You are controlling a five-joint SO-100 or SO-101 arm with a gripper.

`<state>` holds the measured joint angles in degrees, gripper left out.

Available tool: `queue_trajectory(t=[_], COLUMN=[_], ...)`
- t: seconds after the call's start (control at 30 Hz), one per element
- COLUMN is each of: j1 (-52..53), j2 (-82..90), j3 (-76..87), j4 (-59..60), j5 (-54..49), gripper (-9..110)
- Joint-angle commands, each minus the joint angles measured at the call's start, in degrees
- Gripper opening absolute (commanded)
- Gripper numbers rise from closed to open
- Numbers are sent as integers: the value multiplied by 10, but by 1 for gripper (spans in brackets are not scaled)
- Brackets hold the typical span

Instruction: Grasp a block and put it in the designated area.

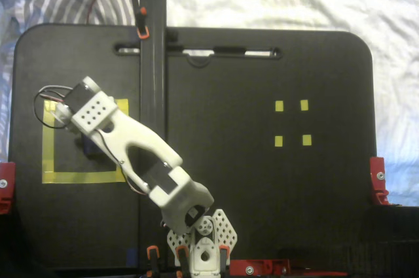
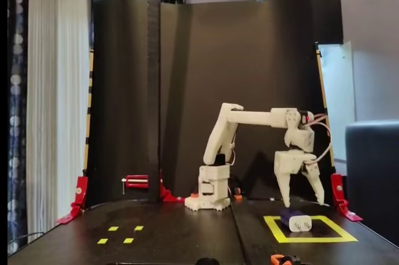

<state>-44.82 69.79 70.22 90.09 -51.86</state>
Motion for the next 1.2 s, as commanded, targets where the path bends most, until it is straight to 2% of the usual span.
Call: queue_trajectory(t=[0.0, 0.07, 0.17, 0.2, 0.43, 0.73, 0.83, 1.17], j1=[4, 4, 4, 4, 6, 27, 68, 297], j2=[40, 43, 44, 44, 48, 69, 100, 162], j3=[-16, -16, -16, -16, -16, -15, -15, -15], j4=[4, 5, 5, 5, 2, 1, -5, -68], j5=[-3, -3, -1, 0, 1, 4, 6, 2], gripper=[33, 32, 9, 6, 0, 0, 0, 0])
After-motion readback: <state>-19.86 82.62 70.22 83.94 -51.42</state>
